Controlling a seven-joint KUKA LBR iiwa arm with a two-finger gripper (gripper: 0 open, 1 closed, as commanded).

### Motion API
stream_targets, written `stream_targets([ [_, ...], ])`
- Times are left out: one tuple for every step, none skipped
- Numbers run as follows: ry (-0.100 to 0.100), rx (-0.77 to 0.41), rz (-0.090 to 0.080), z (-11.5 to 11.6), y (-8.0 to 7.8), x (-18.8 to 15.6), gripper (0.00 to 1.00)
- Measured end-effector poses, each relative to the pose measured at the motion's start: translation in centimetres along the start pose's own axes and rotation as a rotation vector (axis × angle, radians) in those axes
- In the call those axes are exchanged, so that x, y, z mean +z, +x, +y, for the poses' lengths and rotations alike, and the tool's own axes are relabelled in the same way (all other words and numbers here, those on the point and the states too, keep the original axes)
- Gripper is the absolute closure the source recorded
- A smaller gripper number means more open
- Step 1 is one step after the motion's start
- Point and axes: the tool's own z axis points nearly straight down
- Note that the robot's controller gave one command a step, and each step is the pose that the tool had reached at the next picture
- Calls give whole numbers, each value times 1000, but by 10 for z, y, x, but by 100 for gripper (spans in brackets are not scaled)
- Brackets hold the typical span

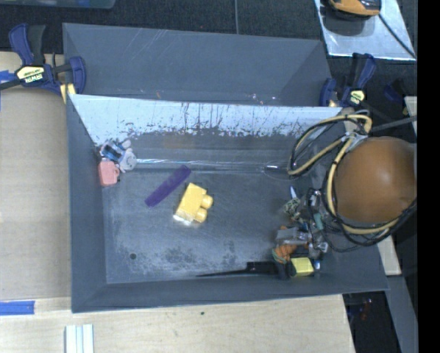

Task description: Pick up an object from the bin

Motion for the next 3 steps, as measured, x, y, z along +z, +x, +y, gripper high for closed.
stream_targets([
  [0, -1, 0, 0, 0, 0, 100],
  [2, 0, -2, 0, 0, -7, 100],
  [5, 0, -4, -1, -1, -11, 100],
])
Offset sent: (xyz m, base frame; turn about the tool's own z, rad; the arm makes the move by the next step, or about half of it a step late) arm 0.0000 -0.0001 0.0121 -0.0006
